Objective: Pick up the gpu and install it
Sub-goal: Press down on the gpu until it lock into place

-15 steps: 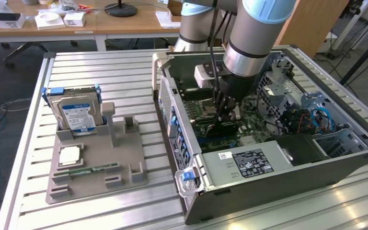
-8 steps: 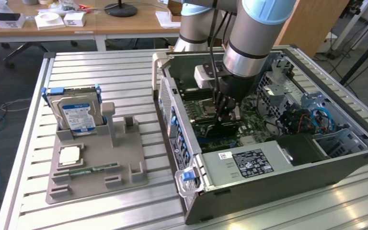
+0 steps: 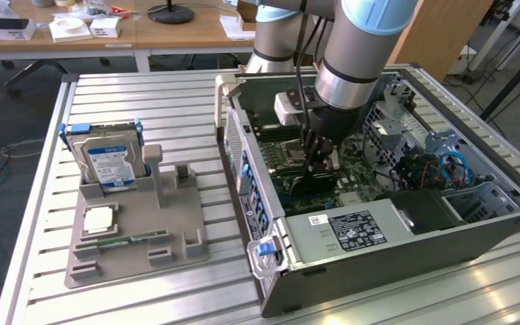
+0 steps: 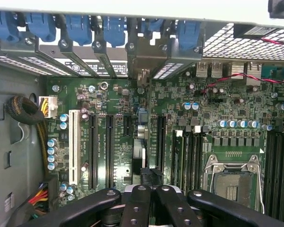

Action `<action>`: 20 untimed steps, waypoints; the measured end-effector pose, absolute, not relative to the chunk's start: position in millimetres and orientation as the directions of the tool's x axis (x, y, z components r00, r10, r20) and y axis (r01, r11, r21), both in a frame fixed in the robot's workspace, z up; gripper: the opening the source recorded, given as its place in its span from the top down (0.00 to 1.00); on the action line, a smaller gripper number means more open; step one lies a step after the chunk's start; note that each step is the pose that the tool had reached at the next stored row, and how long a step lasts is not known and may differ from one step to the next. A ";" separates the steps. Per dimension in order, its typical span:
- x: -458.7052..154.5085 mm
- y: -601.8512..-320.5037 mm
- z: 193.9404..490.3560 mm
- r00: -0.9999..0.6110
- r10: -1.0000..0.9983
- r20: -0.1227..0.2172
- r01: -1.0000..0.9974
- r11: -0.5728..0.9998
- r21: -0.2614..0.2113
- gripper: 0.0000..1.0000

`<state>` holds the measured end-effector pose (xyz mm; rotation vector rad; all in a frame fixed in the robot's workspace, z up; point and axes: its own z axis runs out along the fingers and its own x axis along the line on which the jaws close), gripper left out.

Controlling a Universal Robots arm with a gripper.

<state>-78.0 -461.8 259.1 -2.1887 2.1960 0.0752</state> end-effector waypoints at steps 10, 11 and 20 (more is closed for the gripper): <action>-79.7 -461.8 259.1 -0.004 -0.998 -0.063 -1.000 0.003 0.006 0.90; -79.7 -461.8 259.1 -0.004 -0.998 -0.063 -1.000 0.003 0.006 0.90; -79.8 -461.8 267.4 -0.004 -0.998 -0.063 -1.000 0.003 0.006 0.90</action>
